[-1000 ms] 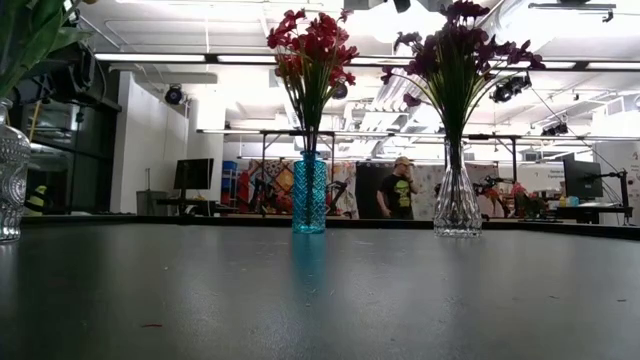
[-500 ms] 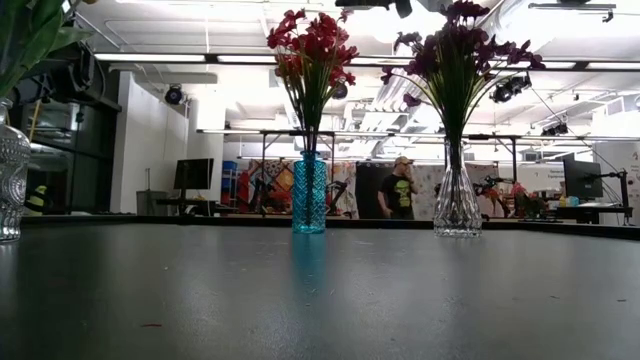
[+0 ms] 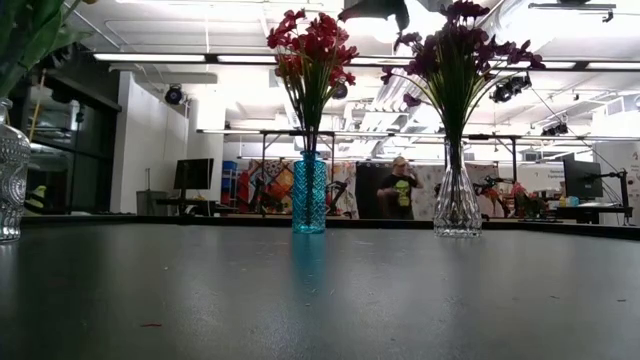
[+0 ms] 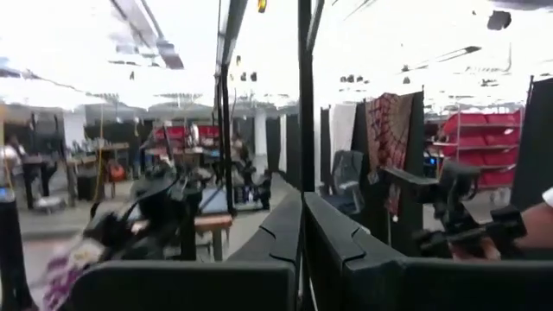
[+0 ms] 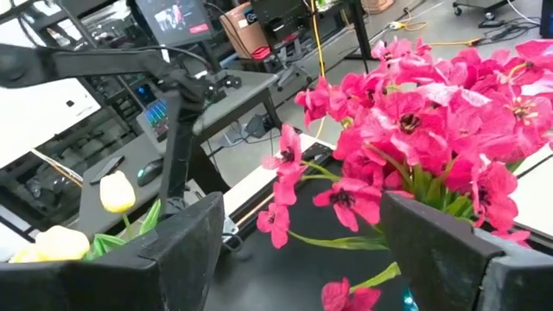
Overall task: Sort flowers into vase by color
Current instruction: Return to Home Position
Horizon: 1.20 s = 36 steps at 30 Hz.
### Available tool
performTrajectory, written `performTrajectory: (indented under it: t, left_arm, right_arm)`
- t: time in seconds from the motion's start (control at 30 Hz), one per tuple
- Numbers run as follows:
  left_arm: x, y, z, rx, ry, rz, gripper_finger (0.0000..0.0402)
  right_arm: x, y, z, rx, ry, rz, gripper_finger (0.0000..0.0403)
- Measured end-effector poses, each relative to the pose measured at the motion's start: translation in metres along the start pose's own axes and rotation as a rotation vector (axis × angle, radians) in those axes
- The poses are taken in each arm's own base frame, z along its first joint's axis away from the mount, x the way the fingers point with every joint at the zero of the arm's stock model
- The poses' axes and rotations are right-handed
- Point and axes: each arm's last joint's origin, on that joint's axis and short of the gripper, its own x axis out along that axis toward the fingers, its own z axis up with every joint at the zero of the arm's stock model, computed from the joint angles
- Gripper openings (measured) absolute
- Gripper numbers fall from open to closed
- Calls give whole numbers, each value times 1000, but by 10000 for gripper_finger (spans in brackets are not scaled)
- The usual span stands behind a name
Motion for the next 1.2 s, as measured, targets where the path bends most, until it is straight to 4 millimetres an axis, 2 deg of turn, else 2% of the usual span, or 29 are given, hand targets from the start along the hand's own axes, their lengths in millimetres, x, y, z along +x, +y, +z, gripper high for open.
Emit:
performTrajectory:
  t: [0.17,0.27,0.43,0.6,0.73,0.9,1.2]
  left_arm:
    - [27,-21,3,83,-19,9,0]
    - [45,-23,-1,123,6,9,0]
    - [77,-7,-15,89,79,-38,0]
    - [104,24,-32,104,204,-62,0]
    - [97,55,-31,139,251,-19,0]
    - [80,78,-37,181,278,59,0]
    - [56,95,-87,151,153,165,0]
  right_arm:
    - [1,-1,3,11,-19,11,298]
    - [1,0,4,14,-23,18,298]
    - [1,1,3,14,7,69,298]
    - [1,3,1,10,42,119,298]
    - [0,3,1,8,51,131,298]
    - [0,3,0,5,55,131,298]
    - [0,3,1,5,55,131,298]
